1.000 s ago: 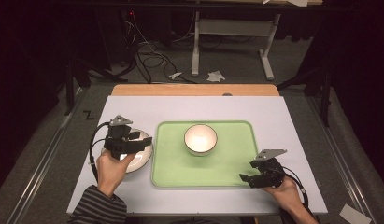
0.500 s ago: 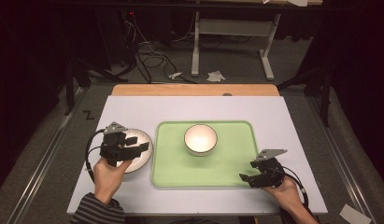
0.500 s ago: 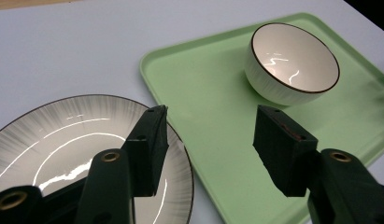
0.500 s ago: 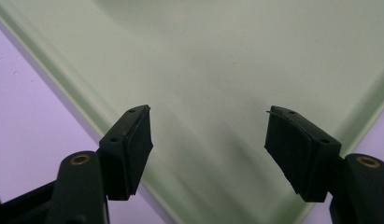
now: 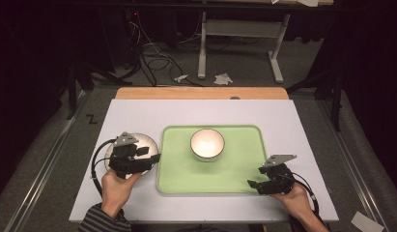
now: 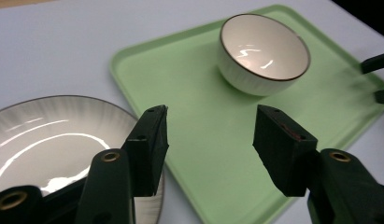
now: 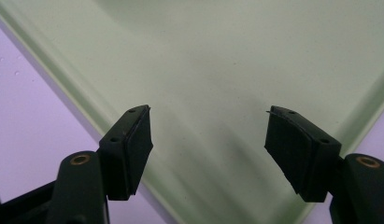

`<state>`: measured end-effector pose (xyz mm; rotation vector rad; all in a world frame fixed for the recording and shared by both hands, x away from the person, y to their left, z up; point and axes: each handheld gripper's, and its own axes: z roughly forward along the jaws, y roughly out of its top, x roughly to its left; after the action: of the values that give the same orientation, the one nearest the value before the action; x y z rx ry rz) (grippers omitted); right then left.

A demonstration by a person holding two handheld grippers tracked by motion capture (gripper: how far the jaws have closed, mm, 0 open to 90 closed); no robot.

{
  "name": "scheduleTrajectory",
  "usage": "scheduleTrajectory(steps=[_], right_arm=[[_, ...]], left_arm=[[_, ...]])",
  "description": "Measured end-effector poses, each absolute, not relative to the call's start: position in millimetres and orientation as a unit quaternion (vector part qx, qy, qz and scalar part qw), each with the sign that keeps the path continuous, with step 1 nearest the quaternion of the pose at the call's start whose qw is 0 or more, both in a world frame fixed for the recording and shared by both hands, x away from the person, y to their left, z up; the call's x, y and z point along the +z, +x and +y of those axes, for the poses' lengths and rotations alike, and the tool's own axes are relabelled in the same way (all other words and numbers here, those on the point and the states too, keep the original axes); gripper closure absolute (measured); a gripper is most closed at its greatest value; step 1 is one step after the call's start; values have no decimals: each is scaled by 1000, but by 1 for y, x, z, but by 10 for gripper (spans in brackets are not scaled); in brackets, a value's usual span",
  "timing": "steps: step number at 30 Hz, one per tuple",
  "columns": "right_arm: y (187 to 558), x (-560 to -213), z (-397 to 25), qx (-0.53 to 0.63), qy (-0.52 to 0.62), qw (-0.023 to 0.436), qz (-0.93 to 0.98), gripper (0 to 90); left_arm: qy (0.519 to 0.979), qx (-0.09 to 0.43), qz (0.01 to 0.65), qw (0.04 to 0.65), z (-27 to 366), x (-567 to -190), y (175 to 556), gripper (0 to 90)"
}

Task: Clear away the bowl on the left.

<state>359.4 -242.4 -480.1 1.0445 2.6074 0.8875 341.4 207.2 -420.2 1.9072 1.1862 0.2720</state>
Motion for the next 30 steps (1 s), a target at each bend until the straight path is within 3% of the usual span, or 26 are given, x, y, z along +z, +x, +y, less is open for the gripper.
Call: scheduleTrajectory(steps=[30], right_arm=[[360, -480, -242, 299, 352, 98, 882, 331]], left_arm=[[808, 70, 427, 400, 166, -446, 340, 412]])
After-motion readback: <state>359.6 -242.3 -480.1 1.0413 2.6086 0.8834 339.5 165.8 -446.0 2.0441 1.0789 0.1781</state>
